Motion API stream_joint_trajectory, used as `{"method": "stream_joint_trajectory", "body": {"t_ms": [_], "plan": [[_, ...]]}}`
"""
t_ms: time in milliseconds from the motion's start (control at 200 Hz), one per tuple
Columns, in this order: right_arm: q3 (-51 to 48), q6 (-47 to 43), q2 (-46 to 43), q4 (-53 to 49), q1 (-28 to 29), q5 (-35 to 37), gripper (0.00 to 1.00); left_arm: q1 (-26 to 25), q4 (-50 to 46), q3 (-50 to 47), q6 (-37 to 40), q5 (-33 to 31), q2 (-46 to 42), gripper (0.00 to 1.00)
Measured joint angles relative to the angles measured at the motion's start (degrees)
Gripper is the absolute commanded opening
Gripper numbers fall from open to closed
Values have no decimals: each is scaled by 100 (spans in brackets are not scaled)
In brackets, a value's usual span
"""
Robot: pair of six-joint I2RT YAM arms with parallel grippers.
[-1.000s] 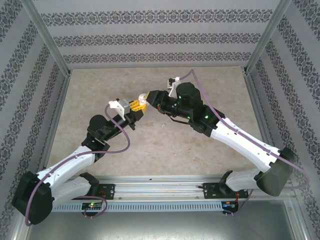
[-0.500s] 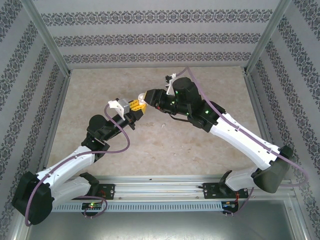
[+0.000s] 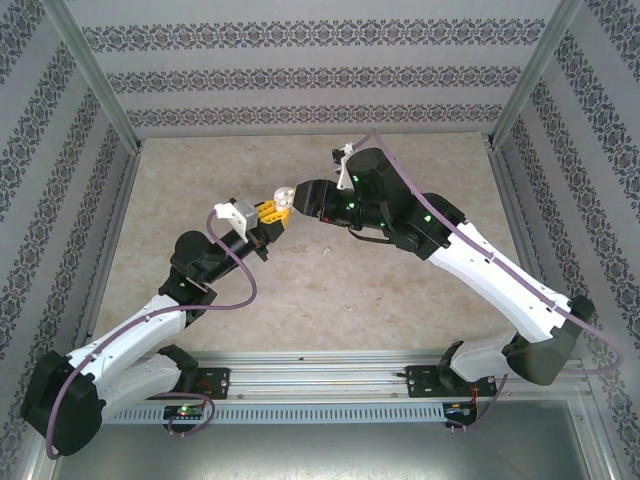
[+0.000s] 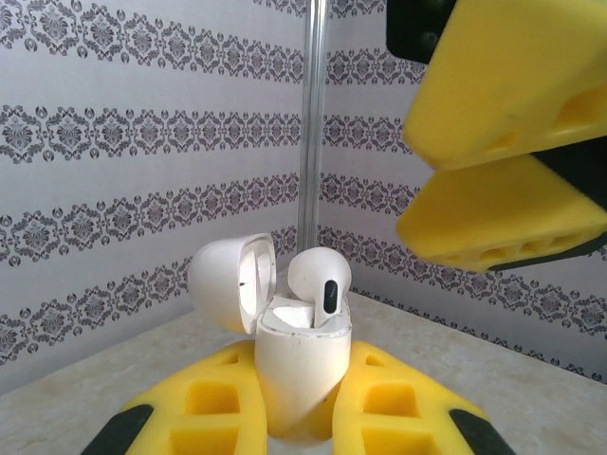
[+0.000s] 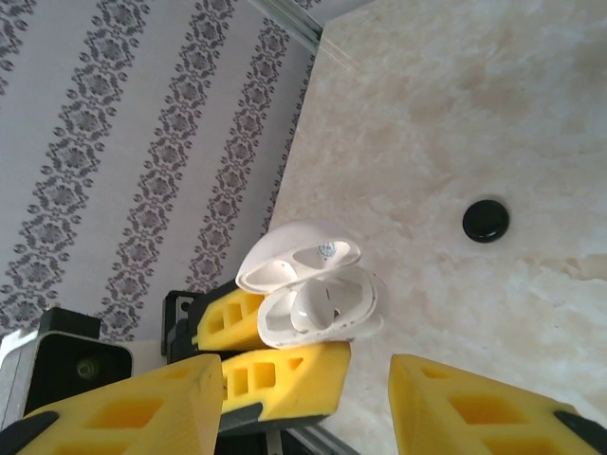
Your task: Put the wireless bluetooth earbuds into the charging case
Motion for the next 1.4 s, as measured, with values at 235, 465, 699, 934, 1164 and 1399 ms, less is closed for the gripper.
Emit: {"method": "stream_joint_trajectory", "body": {"t_ms": [235,465,699,934,1164,1399], "plan": [[463,-221,291,-369,39,-101,48,0,-24,0,-2,0,0,0],[719,-374,658,-625,61,-223,48,0,-24,0,-4,7,0,0],[1029,-551,848,-802,61,-262,48,-2,-24,0,-9,94,0,0],[1239,-695,977,-907,61,-321,48,-2,-24,0,-28,129,0,0],[1370,-807,1115,-1034,61,-393,48,-28,-70,-2,-48,109,2,0],[1464,-929,1158,-1104,61,-396,49,-35,-68,-2,-57,129,2,0]]}}
